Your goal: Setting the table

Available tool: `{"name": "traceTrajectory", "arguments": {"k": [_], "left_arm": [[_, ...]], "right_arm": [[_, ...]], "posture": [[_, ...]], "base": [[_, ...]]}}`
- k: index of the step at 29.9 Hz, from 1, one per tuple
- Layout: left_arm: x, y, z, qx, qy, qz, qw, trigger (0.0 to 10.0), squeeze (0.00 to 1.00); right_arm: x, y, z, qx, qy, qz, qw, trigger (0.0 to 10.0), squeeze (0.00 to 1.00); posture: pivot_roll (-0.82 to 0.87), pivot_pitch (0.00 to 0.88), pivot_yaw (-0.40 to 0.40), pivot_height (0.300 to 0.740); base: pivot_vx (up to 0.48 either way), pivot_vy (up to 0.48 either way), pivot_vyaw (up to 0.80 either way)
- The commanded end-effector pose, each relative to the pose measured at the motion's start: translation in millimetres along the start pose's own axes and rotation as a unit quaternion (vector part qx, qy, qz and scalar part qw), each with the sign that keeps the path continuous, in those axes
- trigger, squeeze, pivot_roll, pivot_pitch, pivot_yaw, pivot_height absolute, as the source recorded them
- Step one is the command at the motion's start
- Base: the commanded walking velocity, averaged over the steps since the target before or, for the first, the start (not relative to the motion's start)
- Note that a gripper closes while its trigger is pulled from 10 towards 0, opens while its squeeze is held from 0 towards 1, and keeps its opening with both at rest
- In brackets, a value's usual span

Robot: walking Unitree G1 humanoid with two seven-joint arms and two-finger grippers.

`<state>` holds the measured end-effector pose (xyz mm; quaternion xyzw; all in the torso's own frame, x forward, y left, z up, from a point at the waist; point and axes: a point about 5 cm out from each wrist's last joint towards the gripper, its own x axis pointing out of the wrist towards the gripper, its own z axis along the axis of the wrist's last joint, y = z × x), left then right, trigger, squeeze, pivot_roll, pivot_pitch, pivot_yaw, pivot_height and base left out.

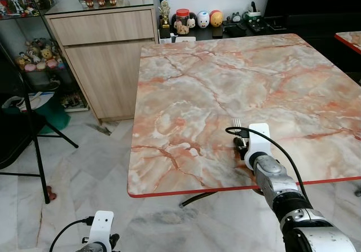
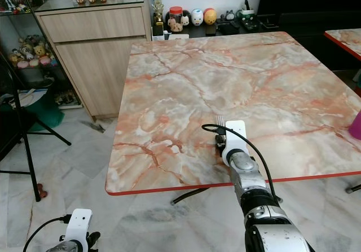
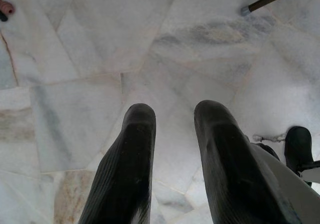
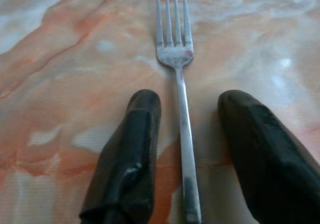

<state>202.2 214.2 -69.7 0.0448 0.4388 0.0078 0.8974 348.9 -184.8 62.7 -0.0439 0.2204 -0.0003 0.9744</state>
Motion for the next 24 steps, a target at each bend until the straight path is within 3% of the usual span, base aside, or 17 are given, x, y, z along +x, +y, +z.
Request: {"name": "traceTrajectory", "arguments": {"k": [1,24], "left_arm": [[-1.0,0.4,-7.3,-0.010,0.015,0.000,1.000,10.0,0.00],[-1.2,1.6,-6.9,-0.007,0.013,0.005,1.000,10.0,0.00]], "right_arm": [[-1.1,7.1,-17.6,-0.012,0.042,0.017,0.999,0.0,0.00],[-2.9,10.7,-21.2,-0.007,0.032,0.019,0.999,0.0,0.00]], "posture": [[-0.05,0.000,0.036,0.740],[-0.05,0.000,0.041,0.740]], "base": [[0.000,0.000,0.00],[0.000,0.000,0.00]]}}
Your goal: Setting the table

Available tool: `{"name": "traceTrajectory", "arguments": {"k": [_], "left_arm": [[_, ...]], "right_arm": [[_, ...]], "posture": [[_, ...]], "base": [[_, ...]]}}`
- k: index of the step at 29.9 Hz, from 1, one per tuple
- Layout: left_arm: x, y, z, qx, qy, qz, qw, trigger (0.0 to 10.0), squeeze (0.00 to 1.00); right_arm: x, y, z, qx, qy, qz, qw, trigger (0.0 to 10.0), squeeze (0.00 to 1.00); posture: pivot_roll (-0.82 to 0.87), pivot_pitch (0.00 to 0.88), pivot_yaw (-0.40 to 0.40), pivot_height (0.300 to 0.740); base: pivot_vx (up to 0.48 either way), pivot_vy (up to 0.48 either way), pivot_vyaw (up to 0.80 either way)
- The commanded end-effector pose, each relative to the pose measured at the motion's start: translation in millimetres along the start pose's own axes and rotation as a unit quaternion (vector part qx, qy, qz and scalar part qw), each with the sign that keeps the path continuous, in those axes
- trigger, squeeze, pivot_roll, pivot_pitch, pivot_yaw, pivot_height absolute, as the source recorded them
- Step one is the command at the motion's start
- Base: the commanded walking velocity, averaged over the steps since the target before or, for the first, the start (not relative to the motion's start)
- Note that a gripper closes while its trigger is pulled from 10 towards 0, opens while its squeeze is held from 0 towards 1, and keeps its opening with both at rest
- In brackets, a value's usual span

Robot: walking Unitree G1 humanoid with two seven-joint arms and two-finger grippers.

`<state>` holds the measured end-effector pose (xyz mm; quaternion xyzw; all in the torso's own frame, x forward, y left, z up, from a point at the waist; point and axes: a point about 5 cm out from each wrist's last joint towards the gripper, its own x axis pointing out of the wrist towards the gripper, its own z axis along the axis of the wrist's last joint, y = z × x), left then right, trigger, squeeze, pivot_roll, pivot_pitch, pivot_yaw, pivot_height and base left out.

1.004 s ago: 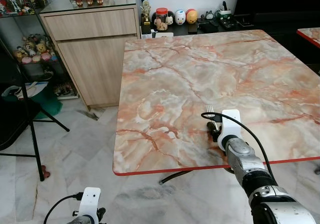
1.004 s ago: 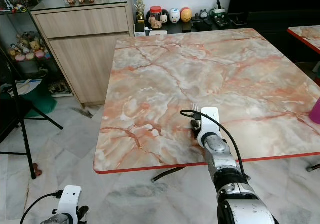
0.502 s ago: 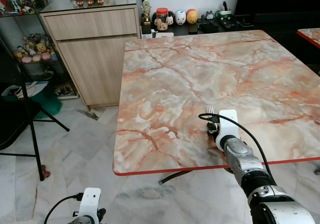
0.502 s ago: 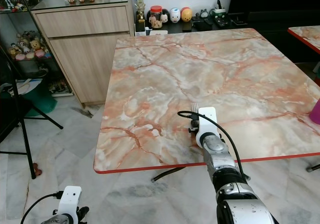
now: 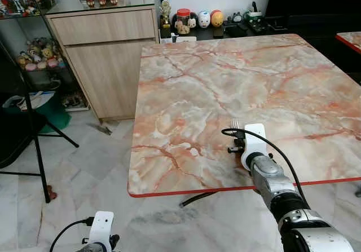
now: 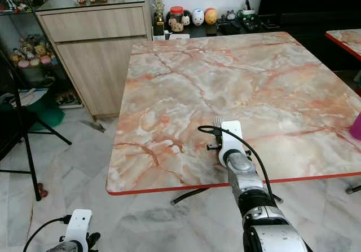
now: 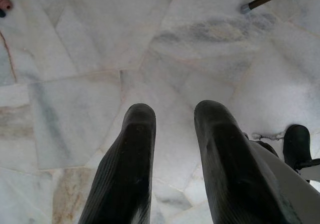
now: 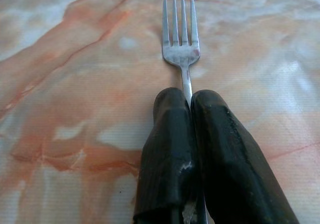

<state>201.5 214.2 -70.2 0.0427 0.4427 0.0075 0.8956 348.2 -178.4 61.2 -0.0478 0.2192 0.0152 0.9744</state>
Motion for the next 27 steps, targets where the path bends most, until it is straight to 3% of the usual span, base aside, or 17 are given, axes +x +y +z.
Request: {"name": "traceTrajectory", "arguments": {"k": [1,6,9,10,11,12,18,25,27], "left_arm": [[-1.1,1.7,-6.0,-0.005,0.008,0.006,1.000,10.0,0.00],[-1.1,1.8,-5.9,-0.004,0.007,0.009,1.000,10.0,0.00],[-1.1,1.9,-5.7,-0.002,0.006,0.012,1.000,10.0,0.00],[-1.1,1.9,-5.7,-0.002,0.006,0.013,1.000,10.0,0.00],[-1.1,1.9,-5.7,-0.002,0.006,0.013,1.000,10.0,0.00],[-1.1,1.8,-5.6,-0.002,0.006,0.014,1.000,10.0,0.00],[-1.0,1.6,-5.6,-0.001,0.006,0.015,1.000,10.0,0.00],[-1.0,1.6,-5.5,0.003,0.007,0.016,1.000,10.0,0.00],[-1.0,1.6,-5.5,0.002,0.007,0.016,1.000,10.0,0.00]], "right_arm": [[-2.8,4.4,-18.6,0.003,0.028,0.004,1.000,0.0,0.00],[-3.8,2.2,-6.3,0.019,-0.021,-0.006,1.000,0.0,0.00],[-7.1,2.8,9.5,0.029,-0.089,-0.006,0.996,0.0,0.00],[-10.3,4.0,17.2,0.028,-0.125,-0.004,0.992,2.3,0.00],[-11.3,4.4,19.4,0.028,-0.136,-0.004,0.990,2.3,0.00],[-13.5,5.0,22.8,0.032,-0.152,-0.002,0.988,10.0,0.00],[-29.5,3.3,35.1,0.039,-0.228,-0.019,0.973,10.0,0.00],[-66.7,11.7,65.2,0.015,-0.355,-0.016,0.935,10.0,0.00],[-72.2,13.5,67.8,0.010,-0.365,-0.016,0.931,10.0,0.00]], "posture": [[-0.05,0.000,0.041,0.740],[-0.05,0.000,0.041,0.740],[-0.05,0.000,0.040,0.740],[-0.05,0.000,0.039,0.740],[-0.05,0.000,0.039,0.740],[-0.05,0.000,0.037,0.740],[-0.06,0.000,0.037,0.740],[-0.06,0.000,0.032,0.740],[-0.06,0.000,0.032,0.740]], "base": [[0.000,0.000,0.00],[0.000,0.000,0.00],[0.000,0.000,0.00],[0.000,0.000,0.00],[0.000,0.000,0.00],[0.000,0.000,0.00],[0.000,0.000,0.00],[0.000,0.000,0.00],[0.000,0.000,0.00]]}}
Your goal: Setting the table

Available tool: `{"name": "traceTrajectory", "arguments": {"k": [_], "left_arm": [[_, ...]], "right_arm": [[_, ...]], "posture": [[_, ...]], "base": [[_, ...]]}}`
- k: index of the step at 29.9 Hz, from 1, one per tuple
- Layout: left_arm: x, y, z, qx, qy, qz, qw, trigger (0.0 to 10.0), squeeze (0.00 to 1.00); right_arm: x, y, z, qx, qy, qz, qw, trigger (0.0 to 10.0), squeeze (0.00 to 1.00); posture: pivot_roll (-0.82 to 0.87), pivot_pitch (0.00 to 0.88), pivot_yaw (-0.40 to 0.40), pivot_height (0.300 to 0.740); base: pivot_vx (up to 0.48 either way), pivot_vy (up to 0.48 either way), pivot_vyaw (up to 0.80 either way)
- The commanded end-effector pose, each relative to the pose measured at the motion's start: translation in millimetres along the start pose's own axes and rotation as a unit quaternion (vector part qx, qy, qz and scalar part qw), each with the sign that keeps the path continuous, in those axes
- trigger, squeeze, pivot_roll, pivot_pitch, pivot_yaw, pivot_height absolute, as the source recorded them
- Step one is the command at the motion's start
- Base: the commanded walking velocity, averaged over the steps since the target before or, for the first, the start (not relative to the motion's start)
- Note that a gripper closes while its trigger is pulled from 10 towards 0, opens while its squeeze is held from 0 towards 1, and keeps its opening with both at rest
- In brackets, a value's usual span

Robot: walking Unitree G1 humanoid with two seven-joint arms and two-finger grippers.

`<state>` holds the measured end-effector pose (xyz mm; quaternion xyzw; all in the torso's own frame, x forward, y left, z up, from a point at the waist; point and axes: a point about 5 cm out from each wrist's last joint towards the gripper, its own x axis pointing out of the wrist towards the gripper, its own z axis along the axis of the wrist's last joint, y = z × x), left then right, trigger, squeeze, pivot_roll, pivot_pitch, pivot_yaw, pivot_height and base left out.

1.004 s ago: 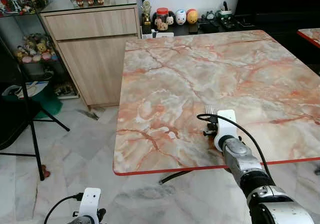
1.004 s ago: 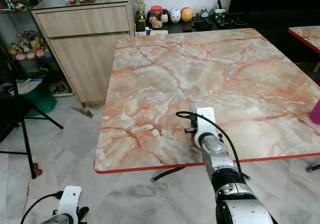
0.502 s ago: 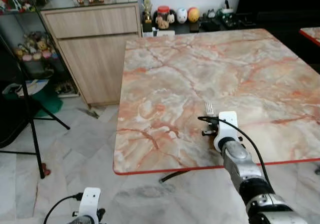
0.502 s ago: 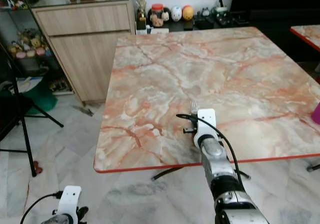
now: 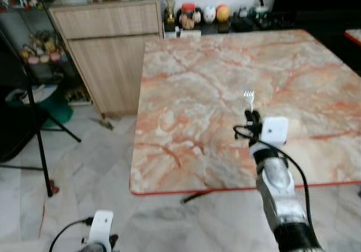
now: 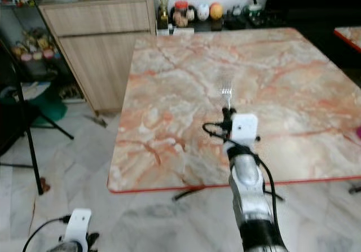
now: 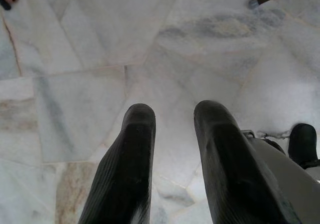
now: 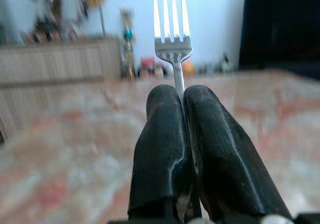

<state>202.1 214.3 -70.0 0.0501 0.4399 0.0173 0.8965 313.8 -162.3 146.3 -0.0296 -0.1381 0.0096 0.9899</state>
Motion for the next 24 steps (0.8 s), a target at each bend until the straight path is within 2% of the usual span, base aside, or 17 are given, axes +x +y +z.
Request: {"name": "traceTrajectory", "arguments": {"k": [1,6,13,24], "left_arm": [[-1.1,1.5,-6.2,0.000,0.009,0.004,1.000,10.0,0.00],[-0.9,1.0,-5.7,0.007,0.010,0.004,1.000,10.0,0.00],[-0.9,0.6,-6.1,0.011,0.013,0.004,1.000,10.0,0.00],[-1.0,1.1,-6.7,0.011,0.014,0.006,1.000,10.0,0.00]], "right_arm": [[-3.4,5.8,11.4,-0.012,-0.026,0.011,1.000,10.0,0.00],[-12.1,15.6,27.8,-0.020,-0.060,0.030,0.998,10.0,0.00],[-13.8,26.6,28.0,-0.017,-0.048,0.045,0.998,10.0,0.00],[-6.6,28.5,34.7,-0.018,-0.048,0.052,0.997,10.0,0.00]], "posture": [[-0.06,0.000,0.032,0.740],[-0.06,0.000,0.030,0.740],[-0.06,0.000,0.026,0.740],[-0.07,0.000,0.028,0.740]], "base": [[0.000,0.000,0.00],[0.000,0.000,0.00],[0.000,0.000,0.00],[0.000,-0.290,0.00]]}}
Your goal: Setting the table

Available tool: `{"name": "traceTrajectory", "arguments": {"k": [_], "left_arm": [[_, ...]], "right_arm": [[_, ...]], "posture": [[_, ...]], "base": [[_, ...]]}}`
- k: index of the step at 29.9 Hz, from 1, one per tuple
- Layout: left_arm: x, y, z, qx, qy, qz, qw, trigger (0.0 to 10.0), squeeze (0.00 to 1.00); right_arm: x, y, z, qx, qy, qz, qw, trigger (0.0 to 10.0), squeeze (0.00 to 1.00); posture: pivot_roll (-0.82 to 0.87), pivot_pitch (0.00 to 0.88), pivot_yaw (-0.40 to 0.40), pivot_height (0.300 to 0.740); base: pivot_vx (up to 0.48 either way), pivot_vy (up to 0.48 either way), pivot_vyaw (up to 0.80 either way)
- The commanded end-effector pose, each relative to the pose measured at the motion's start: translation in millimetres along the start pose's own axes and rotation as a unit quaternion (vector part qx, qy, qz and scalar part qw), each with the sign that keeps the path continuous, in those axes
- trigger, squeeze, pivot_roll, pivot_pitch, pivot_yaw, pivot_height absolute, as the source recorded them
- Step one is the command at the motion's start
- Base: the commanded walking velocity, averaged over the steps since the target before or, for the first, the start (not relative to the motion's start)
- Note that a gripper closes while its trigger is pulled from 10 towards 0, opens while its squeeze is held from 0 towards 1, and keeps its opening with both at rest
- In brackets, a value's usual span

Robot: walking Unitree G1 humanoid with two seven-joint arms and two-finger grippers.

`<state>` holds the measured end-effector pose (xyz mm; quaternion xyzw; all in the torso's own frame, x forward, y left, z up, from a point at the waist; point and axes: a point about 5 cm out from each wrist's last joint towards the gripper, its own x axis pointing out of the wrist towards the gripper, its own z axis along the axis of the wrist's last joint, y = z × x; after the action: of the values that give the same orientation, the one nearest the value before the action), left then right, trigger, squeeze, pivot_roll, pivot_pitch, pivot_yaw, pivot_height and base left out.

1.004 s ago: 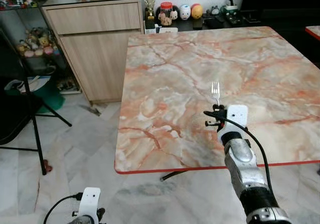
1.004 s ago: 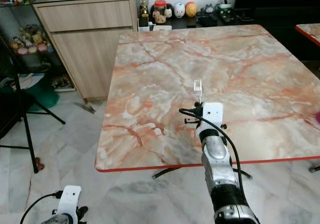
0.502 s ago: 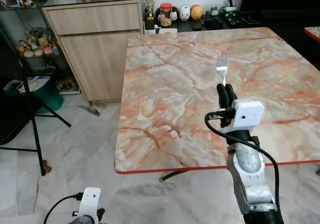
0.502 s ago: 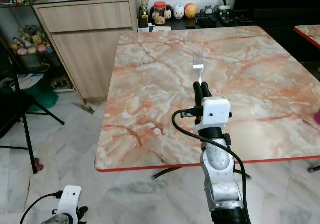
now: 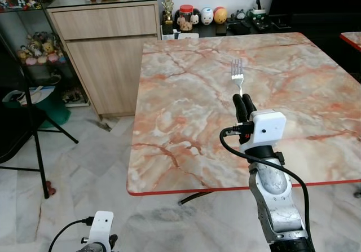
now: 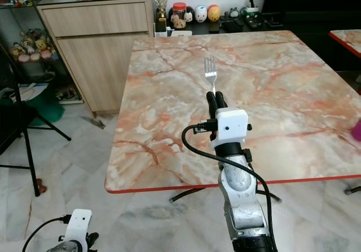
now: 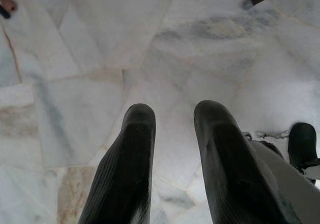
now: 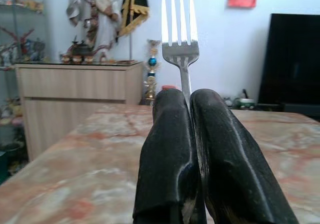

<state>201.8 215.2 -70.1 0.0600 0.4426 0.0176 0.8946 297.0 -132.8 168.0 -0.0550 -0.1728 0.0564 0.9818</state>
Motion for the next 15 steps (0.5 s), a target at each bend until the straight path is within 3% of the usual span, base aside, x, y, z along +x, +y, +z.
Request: {"name": "traceTrajectory", "arguments": {"k": [1,15], "left_arm": [[-0.9,0.2,-6.3,0.002,0.011,0.001,1.000,10.0,0.00],[-1.0,0.7,-6.5,0.004,0.010,0.003,1.000,10.0,0.00]], "right_arm": [[3.5,-0.3,7.0,0.001,-0.011,0.004,1.000,10.0,0.00],[10.3,0.3,25.8,0.003,-0.043,0.001,0.999,10.0,0.00]], "posture": [[-0.07,0.000,0.028,0.740],[-0.06,0.000,0.031,0.740]], "base": [[0.000,-0.334,0.00],[0.000,-0.365,0.00]]}}
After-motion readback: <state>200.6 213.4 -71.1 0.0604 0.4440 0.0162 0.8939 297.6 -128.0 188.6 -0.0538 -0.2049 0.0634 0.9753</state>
